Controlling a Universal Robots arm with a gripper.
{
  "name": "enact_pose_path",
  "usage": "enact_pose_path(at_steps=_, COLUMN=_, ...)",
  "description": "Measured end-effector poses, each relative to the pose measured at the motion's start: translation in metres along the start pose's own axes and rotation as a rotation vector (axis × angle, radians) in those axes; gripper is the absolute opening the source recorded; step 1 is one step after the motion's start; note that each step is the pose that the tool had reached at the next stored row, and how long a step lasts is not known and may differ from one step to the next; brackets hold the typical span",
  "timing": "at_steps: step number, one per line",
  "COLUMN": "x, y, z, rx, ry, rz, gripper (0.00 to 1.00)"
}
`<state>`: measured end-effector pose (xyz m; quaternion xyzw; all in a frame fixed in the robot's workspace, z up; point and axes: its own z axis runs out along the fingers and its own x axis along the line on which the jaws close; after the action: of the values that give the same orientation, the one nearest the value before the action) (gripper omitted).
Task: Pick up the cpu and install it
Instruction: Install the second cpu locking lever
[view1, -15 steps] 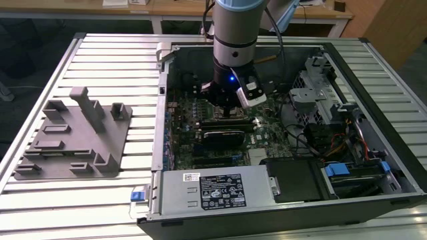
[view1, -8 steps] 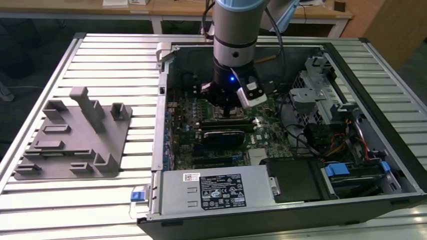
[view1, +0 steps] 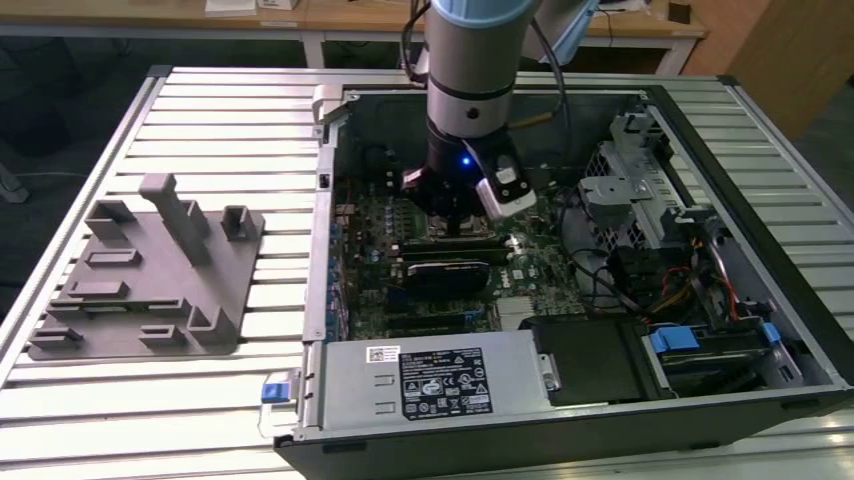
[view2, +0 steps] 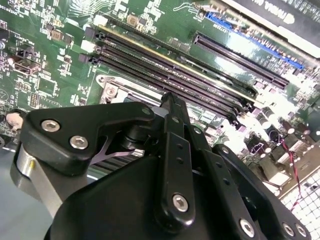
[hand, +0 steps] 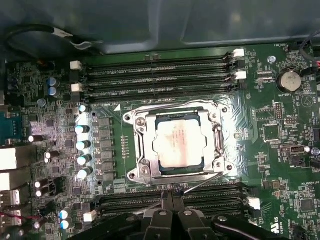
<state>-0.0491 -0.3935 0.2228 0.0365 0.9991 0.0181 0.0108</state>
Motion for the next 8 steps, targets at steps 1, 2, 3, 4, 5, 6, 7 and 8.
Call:
enact_pose_path(at_steps=1, x=0.0000, y=-0.0008, z=0.0003, rx=-0.0013, ry=0.0002, rz=-0.002, gripper=0.11)
enact_pose_path(at_steps=2, x=0.0000, y=-0.0015, z=0.0005, rx=-0.0031, ry=0.0005, rz=-0.005, gripper=0.11)
enact_pose_path(at_steps=3, x=0.0003, y=-0.0021, z=0.0008, rx=-0.0067, ry=0.0008, rz=-0.007, gripper=0.11)
enact_pose_path(at_steps=4, x=0.0006, y=-0.0025, z=0.0011, rx=-0.0122, ry=0.0012, rz=-0.010, gripper=0.11)
enact_pose_path(at_steps=5, x=0.0010, y=-0.0028, z=0.0015, rx=-0.0189, ry=0.0019, rz=-0.013, gripper=0.11)
enact_pose_path(at_steps=6, x=0.0015, y=-0.0031, z=0.0019, rx=-0.0275, ry=0.0026, rz=-0.016, gripper=0.11)
enact_pose_path(at_steps=7, x=0.0019, y=-0.0034, z=0.0022, rx=-0.0350, ry=0.0032, rz=-0.019, gripper=0.11)
enact_pose_path(at_steps=8, x=0.0024, y=-0.0039, z=0.0025, rx=-0.0395, ry=0.0036, rz=-0.022, gripper=0.11)
